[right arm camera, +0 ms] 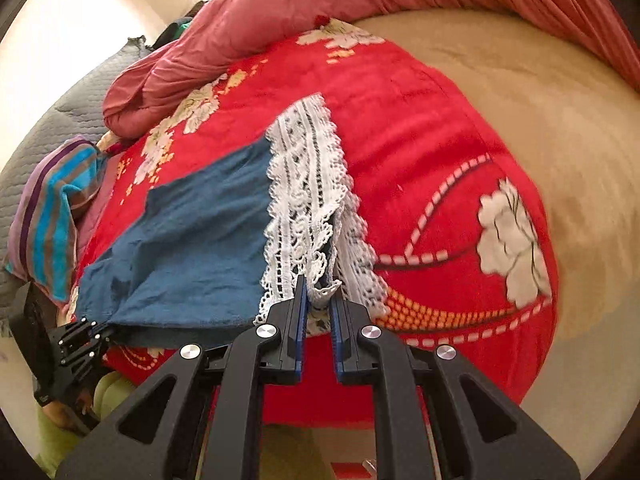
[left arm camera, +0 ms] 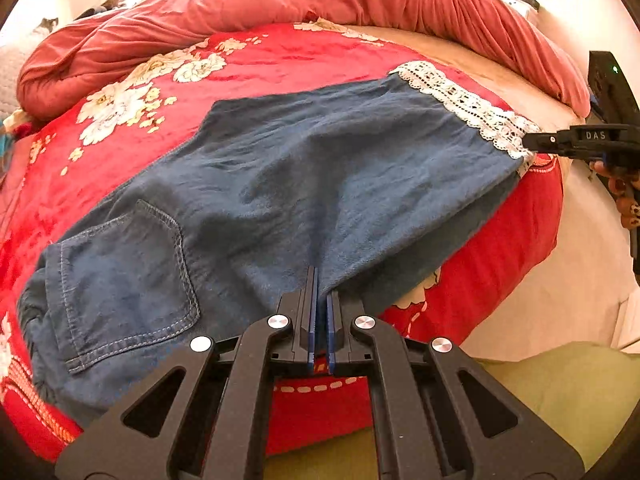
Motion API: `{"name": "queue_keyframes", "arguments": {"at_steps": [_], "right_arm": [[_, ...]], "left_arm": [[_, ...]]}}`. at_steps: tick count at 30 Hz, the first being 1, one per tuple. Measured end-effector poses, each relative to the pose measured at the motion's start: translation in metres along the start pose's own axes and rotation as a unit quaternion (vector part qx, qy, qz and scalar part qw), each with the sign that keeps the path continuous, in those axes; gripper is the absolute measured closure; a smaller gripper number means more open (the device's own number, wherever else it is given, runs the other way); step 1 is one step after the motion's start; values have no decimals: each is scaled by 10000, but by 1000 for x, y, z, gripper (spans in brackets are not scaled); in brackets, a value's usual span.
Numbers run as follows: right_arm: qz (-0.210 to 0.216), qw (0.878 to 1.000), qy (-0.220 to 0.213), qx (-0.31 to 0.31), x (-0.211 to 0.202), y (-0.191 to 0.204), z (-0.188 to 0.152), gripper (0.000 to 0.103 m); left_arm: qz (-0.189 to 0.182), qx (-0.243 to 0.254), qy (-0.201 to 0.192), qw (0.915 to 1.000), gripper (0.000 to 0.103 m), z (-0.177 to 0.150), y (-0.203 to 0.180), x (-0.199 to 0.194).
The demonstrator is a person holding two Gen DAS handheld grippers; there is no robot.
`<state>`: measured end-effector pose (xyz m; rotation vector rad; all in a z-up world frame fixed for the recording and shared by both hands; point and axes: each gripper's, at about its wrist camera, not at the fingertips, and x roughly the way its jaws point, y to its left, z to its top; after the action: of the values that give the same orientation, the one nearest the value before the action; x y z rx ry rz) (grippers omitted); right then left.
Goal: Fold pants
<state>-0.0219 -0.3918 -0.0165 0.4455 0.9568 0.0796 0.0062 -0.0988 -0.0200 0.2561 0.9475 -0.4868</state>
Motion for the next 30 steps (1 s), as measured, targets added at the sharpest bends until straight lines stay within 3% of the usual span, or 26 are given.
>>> {"name": "queue_keyframes", "arguments": {"at_steps": [5, 7, 8, 9, 10, 11, 12, 14, 16, 17, 20, 21, 22, 24, 26, 30], "right_arm": [[-113, 9998, -3, 136, 5, -11, -1, 91], [-195, 9997, -43, 156, 0, -10, -1, 78], [-329, 9993, -114, 95, -4, -8, 0, 69], [-556, 9979, -322, -20, -14, -4, 2, 66], [-638, 9969, -462, -90, -20, -2, 4, 60], [-695, 9953, -628, -227, -27, 3, 7, 52], [-733, 9937, -743, -414, -32, 9, 8, 49], [-758, 9878, -907, -1011, -35, 30, 6, 47], [-470, 9817, -850, -1640, -29, 53, -1, 47], [-378, 9775, -790, -1919, -24, 64, -6, 47], [-402, 9448, -647, -3188, -2, 106, -31, 47], [-408, 9268, -589, -3685, 6, 122, -42, 47], [-345, 9158, -537, -3964, 10, 131, -49, 47], [-213, 8940, -375, -4460, 22, 147, -63, 47], [-209, 8878, -268, -4591, 30, 153, -66, 47], [-137, 8950, 116, -4458, 51, 154, -60, 47]], "left_arm": [[-31, 11, 190, 9998, 101, -3, 0, 8], [-9, 11, 181, 9998, 101, -3, -1, 8], [-11, 2, 173, 9998, 101, -4, 0, 7], [-9, -6, 169, 9999, 98, -4, 0, 7], [-6, -20, 161, 9999, 95, -5, 0, 6], [-26, -37, 147, 9999, 84, -6, -1, 4], [-54, -51, 137, 9999, 72, -6, -1, 2], [-38, -79, 75, 9999, 68, -9, -1, -6], [-7, -185, -13, 9998, 64, -11, 5, -17], [34, -288, -83, 9995, 57, -13, 10, -24], [333, -734, -270, 9964, 42, -18, 34, -44], [573, -885, -304, 9940, 38, -21, 43, -50], [1036, -1025, -317, 9888, 36, -25, 54, -56], [1602, -1248, -360, 9785, 26, -30, 73, -65], [1929, -1506, -347, 9690, 23, -34, 89, -68], [2304, -2208, -168, 9476, 12, -43, 125, -65]]}}
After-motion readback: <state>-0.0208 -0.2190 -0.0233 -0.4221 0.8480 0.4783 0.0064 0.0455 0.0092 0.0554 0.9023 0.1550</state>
